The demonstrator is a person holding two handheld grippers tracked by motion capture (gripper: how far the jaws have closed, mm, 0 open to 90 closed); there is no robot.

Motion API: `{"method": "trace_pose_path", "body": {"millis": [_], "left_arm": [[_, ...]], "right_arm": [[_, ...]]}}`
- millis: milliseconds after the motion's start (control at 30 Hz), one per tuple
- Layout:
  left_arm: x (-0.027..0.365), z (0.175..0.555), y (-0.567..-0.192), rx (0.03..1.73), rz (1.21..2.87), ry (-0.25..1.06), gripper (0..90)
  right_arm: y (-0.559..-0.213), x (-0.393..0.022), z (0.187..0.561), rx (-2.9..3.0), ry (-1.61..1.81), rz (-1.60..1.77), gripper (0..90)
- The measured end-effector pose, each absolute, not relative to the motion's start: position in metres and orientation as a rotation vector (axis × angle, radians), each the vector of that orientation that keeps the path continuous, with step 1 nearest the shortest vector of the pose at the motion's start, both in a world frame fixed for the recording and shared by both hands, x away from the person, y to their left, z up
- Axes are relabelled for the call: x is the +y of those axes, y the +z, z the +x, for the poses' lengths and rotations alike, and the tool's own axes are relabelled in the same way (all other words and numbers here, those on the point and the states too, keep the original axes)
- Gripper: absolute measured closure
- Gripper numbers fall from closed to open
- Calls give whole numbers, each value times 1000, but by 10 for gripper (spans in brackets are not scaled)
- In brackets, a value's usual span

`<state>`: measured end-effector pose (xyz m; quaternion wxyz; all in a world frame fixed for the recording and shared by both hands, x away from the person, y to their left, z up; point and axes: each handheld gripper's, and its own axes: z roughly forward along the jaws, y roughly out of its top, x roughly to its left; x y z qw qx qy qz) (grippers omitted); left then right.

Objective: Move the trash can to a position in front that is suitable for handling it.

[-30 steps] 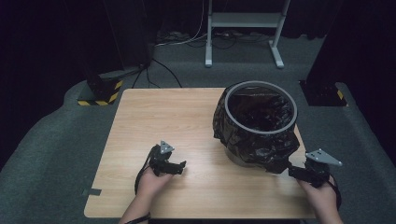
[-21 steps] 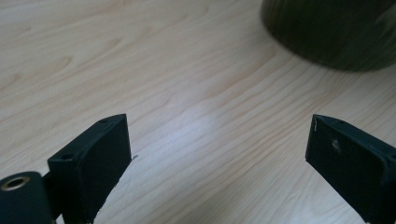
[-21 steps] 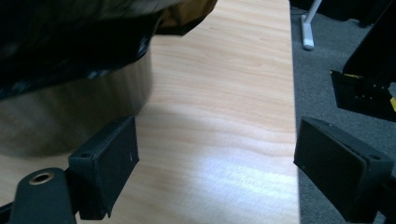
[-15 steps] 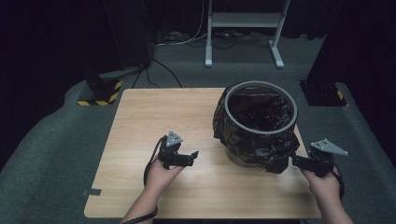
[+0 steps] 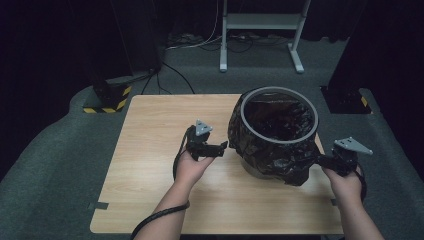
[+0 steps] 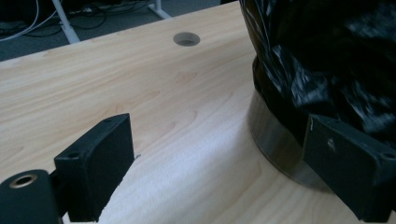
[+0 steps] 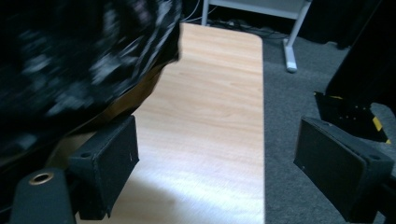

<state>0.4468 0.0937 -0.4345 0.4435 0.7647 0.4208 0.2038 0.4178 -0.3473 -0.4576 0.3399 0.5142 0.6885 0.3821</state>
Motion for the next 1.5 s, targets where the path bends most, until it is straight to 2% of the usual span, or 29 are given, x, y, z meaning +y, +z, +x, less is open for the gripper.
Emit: {"method": "trace_pose_path", "body": {"millis": [333,533,1033,1233,1267,1500], "left_arm": [[85,477,-435,1119,1817,549,92],[73,488,-435,1126,1825,539,97],[55,489,-429,1078,1812,475,133],[57,488,-431,1078,1810,424,160],[58,487,-431,1071,1807,422,160],[66,483,-433,1066,1792,412,179]], "right_arm": [[-449,-342,443,1759,996,1310,136],[-444,-332,456,1781,999,1272,135],[-439,-318,462,1775,1076,1184,122],[-441,-319,463,1797,1136,1189,146],[-441,-318,461,1802,1169,1159,185],[-441,-309,456,1792,1182,1139,255]]}}
